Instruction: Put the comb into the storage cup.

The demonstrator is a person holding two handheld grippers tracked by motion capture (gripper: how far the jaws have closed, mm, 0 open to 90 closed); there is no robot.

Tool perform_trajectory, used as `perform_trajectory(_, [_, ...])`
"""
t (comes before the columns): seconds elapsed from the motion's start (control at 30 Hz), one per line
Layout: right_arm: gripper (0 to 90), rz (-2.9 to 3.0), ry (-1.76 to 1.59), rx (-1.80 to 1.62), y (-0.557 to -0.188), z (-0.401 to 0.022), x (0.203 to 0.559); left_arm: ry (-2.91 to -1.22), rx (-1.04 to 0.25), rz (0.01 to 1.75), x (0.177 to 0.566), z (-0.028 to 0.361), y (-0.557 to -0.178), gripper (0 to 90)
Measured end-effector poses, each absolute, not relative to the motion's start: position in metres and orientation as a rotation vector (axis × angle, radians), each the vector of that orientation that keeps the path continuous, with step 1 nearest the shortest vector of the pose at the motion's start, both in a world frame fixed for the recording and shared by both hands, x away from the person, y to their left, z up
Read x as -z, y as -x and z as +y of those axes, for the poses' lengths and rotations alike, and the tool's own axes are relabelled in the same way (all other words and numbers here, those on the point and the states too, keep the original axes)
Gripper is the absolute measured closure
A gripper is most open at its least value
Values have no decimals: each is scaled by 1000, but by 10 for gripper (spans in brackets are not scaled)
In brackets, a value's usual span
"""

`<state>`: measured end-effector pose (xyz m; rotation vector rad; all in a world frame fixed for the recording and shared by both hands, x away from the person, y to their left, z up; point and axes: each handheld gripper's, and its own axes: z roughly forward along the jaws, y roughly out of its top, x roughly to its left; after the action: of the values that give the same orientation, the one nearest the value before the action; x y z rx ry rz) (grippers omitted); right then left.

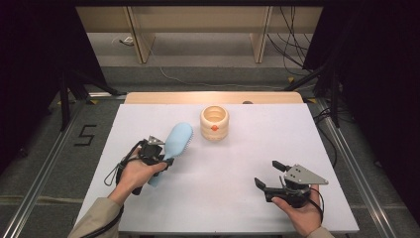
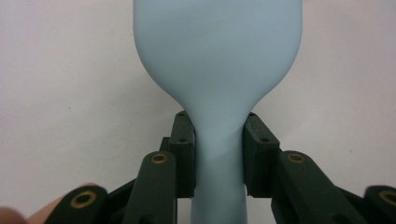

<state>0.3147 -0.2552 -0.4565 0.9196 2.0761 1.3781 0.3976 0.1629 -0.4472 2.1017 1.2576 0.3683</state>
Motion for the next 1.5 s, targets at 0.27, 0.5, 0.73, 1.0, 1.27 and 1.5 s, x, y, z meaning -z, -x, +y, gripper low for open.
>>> perform_trajectory(0.27, [159,2090,-907,-1374,-314,-253,457,-2024,-404,1265,446,164,-395,689])
perform_trajectory(0.5, [158,2093,-903,-1375,-315,-252,457,-1983,-418,1282,447,166,-394,689])
perform_trajectory(0.73, [159,2107,-892,-1377,-315,-250,458,-1937,-442,1291,447,166,-394,689])
perform_trajectory(1.0, [158,2112,-898,-1394,-315,-246,459,-1899,-434,1295,445,165,-393,689])
perform_trajectory(1.27, [159,2127,-900,-1410,-316,-239,460,-1878,-451,1294,445,164,-393,689])
perform_trajectory(1.5, [158,2116,-927,-1452,-317,-235,459,-1868,-460,1288,444,162,-392,689])
